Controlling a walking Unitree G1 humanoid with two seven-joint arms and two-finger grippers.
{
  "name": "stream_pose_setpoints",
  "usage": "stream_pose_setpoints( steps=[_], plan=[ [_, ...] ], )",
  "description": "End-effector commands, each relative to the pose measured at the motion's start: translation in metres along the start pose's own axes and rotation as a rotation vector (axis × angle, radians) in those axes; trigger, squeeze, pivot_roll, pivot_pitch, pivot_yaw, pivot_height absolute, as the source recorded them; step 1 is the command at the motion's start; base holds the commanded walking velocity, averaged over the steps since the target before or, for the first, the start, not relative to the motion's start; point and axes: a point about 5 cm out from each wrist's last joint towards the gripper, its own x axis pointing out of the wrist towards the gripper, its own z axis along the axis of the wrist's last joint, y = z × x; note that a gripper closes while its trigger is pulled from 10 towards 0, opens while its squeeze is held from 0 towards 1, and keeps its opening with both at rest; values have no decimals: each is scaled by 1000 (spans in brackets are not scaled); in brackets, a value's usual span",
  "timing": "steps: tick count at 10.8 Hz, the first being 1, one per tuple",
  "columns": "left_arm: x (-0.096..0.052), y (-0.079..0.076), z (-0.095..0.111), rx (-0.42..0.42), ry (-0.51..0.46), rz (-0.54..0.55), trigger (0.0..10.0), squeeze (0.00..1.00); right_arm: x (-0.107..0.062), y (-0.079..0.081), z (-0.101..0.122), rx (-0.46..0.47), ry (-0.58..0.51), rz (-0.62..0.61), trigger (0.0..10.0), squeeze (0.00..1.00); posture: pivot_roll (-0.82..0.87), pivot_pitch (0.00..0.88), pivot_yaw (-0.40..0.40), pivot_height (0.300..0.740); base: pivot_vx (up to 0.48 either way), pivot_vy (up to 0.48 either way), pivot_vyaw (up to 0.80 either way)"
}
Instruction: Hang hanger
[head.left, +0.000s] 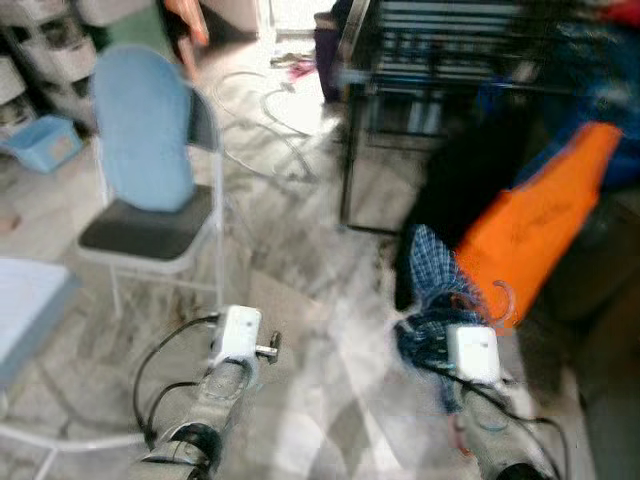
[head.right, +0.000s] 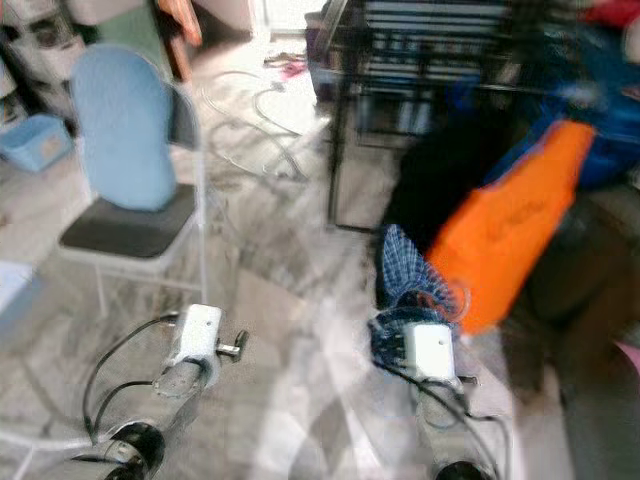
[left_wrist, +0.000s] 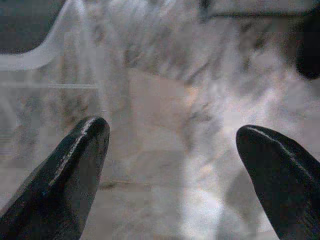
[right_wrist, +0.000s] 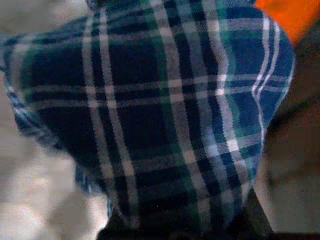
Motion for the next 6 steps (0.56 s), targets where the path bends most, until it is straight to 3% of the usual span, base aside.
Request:
stream_pose_setpoints(
  steps=[1,5,6],
  plan=[
    [1,-6,4,-4,-9,-14,10000,0,2,-12,3,-4,-20,-32,10000,0,-190,100,60,740,401,262,0],
    [1,-7,2,-3,0,-13,10000,0,3,-14,4,-13,-17,-42,10000,0,-183,91,50,740,381,291,0],
    [0,-8,1,-26,-3,-6,10000,0,3,-14,3,-19,-19,-43,10000,0,-181,85,44,740,0,0,0]
  ],
)
